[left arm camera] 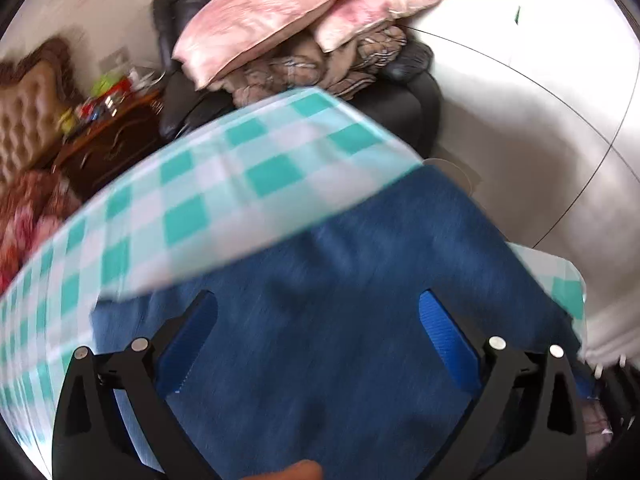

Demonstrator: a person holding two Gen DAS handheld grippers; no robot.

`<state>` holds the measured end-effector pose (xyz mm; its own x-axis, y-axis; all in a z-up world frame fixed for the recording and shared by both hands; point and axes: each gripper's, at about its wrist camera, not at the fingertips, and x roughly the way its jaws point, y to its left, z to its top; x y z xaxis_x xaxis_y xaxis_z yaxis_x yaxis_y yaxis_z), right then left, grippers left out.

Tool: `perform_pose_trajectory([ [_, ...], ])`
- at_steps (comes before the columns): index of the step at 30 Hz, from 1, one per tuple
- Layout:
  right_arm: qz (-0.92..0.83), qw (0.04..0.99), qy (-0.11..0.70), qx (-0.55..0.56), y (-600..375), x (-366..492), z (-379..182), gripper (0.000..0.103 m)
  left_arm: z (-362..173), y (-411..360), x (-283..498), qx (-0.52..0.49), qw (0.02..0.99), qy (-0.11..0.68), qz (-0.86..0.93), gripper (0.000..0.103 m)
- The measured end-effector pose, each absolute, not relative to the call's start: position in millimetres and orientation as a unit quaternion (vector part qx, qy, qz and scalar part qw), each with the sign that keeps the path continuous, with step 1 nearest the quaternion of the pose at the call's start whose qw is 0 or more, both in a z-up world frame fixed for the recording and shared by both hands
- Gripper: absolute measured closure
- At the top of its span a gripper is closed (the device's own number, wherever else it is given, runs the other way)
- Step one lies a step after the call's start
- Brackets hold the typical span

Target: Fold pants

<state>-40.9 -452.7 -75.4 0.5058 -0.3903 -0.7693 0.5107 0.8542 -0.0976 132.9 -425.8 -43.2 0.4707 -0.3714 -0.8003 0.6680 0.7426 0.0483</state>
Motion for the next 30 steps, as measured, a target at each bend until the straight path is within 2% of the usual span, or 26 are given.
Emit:
perform_pose_trajectory([
  [7, -0.267, 0.858, 0.434, 0.062, -442.5, -49.4, -80.9, 0.066, -80.5, -371.5, 108.8, 0.220, 0.823, 0.452, -0.265, 0.002],
  [11, -0.278, 0.854, 0.435, 0.061, -439.8, -57.8, -78.4, 0.059, -78.4, -349.7, 92.0, 0.216, 0.823, 0.453, -0.266, 0.002],
  [16, -0.293, 0.859, 0.417, 0.056, -440.8, -63.0, -68.1, 0.058, -76.4, -337.7, 73.7, 0.227, 0.822, 0.448, -0.268, 0.002],
  [19, -0.300, 0.861, 0.408, 0.048, -443.7, -60.5, -65.5, 0.053, -75.8, -329.8, 60.4, 0.229, 0.820, 0.447, -0.274, 0.002],
  [30, -0.297, 0.853, 0.426, 0.046, -452.7, -57.8, -84.9, 0.051, -72.0, -308.0, 28.5, 0.235, 0.812, 0.451, -0.286, 0.002],
])
